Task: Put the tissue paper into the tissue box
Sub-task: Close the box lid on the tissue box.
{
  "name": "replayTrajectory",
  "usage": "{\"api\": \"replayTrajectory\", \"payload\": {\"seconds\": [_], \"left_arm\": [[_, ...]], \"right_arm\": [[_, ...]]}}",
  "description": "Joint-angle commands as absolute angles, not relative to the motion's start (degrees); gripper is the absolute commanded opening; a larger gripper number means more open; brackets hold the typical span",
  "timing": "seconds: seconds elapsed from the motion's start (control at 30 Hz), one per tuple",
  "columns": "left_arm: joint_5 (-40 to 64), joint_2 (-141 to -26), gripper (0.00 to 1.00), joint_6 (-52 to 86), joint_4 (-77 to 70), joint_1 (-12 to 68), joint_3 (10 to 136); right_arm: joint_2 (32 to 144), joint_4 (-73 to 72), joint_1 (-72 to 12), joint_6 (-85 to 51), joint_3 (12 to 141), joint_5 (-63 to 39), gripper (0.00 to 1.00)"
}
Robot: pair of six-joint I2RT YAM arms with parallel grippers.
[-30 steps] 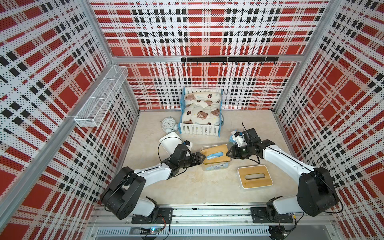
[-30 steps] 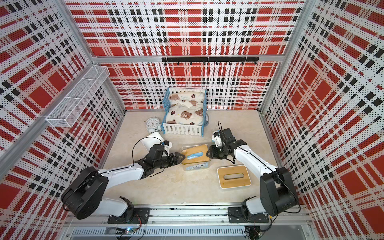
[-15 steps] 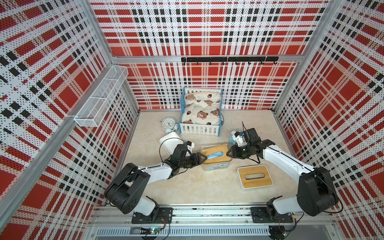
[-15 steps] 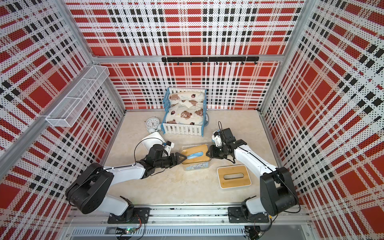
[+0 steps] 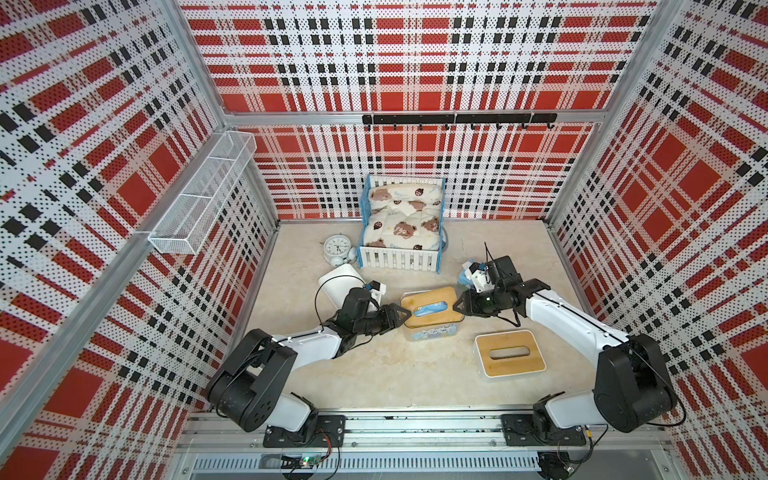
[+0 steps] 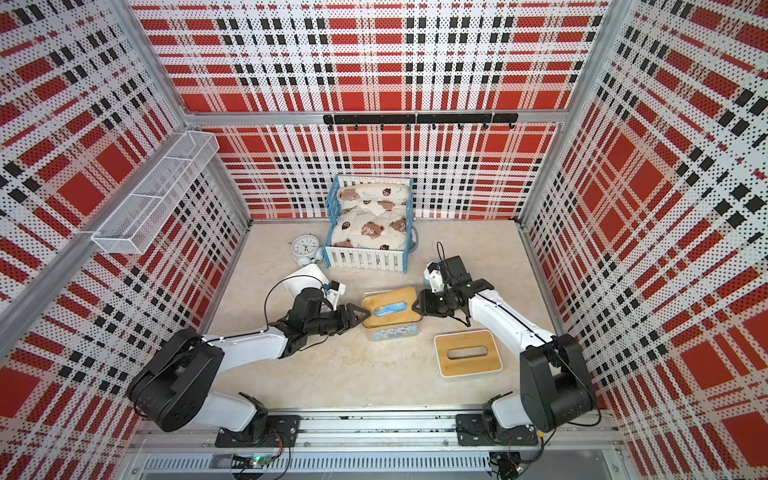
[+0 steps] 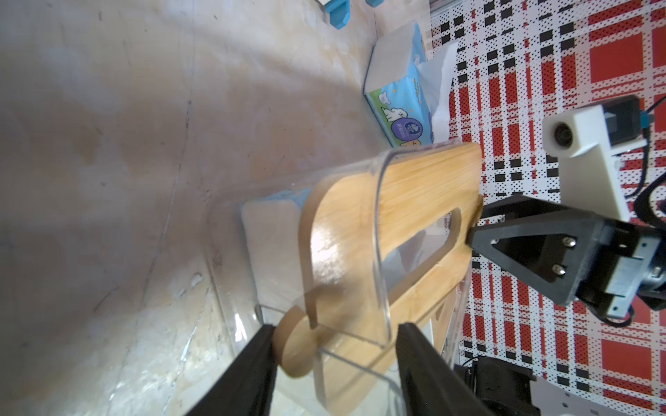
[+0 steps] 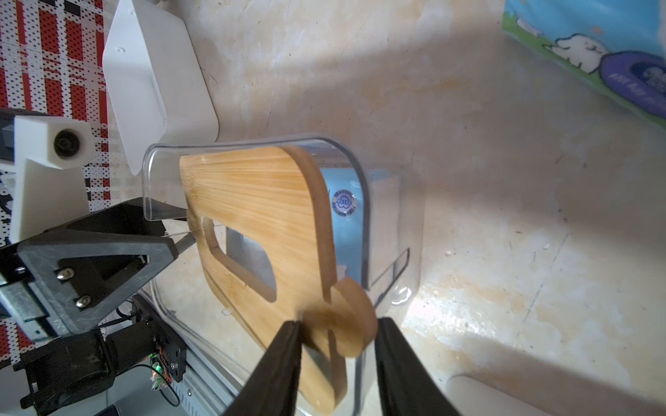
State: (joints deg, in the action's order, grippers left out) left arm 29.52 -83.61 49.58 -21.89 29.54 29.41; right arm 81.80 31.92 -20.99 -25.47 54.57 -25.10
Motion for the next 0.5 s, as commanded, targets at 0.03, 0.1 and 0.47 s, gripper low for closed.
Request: {"api": "replayTrajectory", "payload": {"seconds": [0.03,0.1,0.47], "left_arm": [[31.46,-81.99,0.51,49.22,-25.14,29.49,28.92],[31.46,-82.13,0.48,49.16,-25.14,29.36,28.84],[30.28,-83.20,0.38,48.64,-25.07,29.40,28.67]], "right_arm": [[82.44,31.62,-21.45,-25.41,54.58,-24.96,0.40],[82.44,31.88,-21.46,-25.26,54.91,-24.77,0.40],[82.79,32.57,-21.45,-25.16,56.27,-24.69,0.42]]}}
